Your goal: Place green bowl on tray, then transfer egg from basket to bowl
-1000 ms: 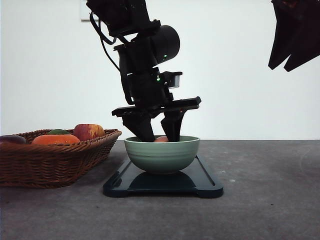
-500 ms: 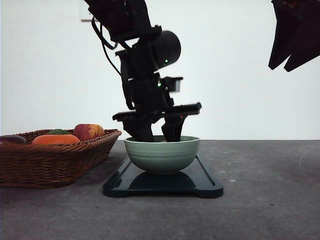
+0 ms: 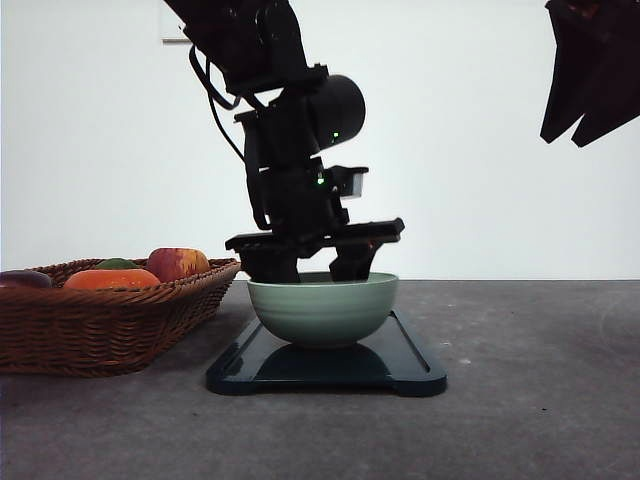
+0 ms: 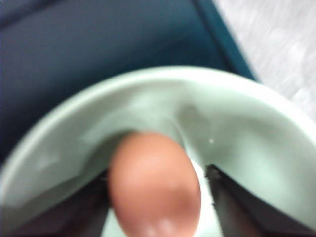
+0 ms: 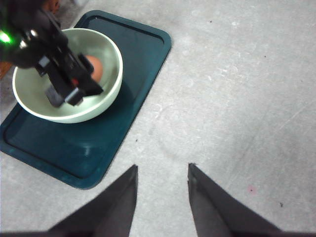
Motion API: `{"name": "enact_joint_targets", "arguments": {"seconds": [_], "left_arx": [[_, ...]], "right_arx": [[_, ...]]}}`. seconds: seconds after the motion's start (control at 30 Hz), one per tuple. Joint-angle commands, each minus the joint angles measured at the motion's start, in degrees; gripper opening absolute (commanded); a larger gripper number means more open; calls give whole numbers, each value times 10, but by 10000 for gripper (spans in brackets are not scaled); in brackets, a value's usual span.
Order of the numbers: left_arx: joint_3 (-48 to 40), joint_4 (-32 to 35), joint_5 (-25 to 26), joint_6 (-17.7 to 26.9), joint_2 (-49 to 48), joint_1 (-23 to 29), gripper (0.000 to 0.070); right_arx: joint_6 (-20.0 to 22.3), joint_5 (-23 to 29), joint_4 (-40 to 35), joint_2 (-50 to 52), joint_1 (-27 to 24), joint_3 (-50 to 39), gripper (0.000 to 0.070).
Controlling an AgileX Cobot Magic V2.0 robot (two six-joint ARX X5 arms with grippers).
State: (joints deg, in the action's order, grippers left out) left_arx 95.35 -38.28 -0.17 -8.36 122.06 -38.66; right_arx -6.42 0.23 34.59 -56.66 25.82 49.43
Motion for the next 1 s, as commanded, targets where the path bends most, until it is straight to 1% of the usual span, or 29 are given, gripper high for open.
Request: {"name": "enact_joint_targets", "arguments": {"seconds": [0.0, 0.2, 0.5, 0.73, 0.97], "left_arx": [[9, -2, 0, 0, 18, -7, 431], [19, -3, 0, 0, 13, -7, 431], [38, -9, 0, 0, -30, -8, 431], [52, -23, 0, -1, -87, -8, 431], [52, -72, 0, -3, -170, -7, 430]], "right_arx": [[-7, 2, -1, -5, 2, 2, 199], [-7, 2, 2, -5, 2, 2, 199], [-7, 2, 2, -5, 2, 2, 199], [-7, 2, 2, -5, 2, 2, 199], [-7, 2, 2, -5, 2, 2, 199]]}}
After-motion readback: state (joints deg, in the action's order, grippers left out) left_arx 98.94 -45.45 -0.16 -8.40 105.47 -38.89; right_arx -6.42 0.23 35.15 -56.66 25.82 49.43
